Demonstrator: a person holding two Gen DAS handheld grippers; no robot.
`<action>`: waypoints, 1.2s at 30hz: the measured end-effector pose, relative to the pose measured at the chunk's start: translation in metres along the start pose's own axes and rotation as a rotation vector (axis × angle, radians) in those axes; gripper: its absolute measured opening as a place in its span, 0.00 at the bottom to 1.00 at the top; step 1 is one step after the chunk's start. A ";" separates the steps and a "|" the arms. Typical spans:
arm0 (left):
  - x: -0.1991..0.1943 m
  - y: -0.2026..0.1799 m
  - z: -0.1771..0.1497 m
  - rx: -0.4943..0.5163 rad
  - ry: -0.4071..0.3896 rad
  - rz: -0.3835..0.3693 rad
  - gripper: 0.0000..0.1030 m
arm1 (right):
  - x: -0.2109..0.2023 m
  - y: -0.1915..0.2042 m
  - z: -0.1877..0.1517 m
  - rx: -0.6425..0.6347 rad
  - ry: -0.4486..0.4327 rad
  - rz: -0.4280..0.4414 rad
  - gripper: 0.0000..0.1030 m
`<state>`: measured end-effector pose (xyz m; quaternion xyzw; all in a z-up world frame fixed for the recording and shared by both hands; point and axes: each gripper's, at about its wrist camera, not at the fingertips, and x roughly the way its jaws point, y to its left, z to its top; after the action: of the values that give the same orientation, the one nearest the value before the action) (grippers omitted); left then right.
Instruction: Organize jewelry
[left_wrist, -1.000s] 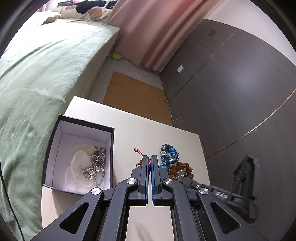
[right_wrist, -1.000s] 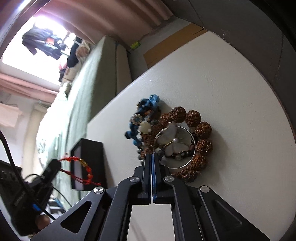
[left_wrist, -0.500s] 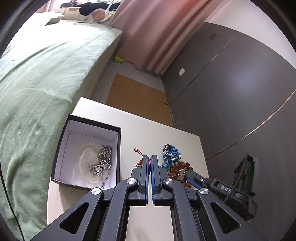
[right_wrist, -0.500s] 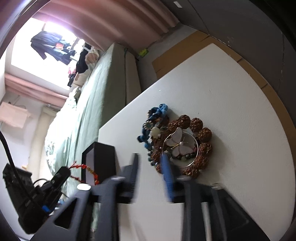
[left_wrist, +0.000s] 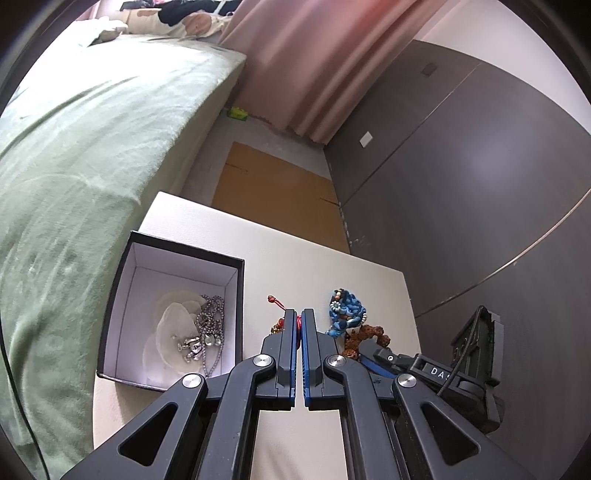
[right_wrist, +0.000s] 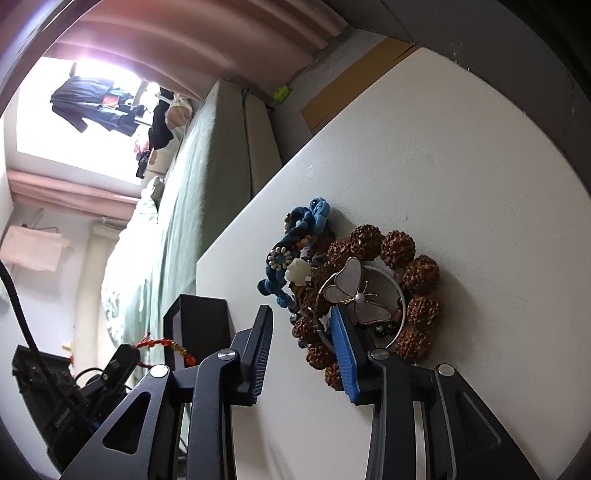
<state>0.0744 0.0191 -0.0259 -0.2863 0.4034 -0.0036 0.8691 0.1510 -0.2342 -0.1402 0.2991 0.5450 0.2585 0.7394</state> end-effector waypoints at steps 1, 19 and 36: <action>0.000 0.000 0.000 -0.001 0.000 0.000 0.01 | 0.001 0.000 0.000 -0.001 0.006 0.002 0.34; -0.001 0.003 0.001 -0.011 0.000 0.003 0.01 | 0.019 0.011 -0.006 -0.079 0.059 -0.108 0.28; -0.003 0.008 0.000 -0.020 0.000 0.006 0.01 | -0.005 -0.012 0.002 0.083 -0.044 0.198 0.09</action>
<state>0.0707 0.0260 -0.0280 -0.2939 0.4042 0.0032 0.8661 0.1523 -0.2463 -0.1454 0.3876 0.5067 0.3009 0.7088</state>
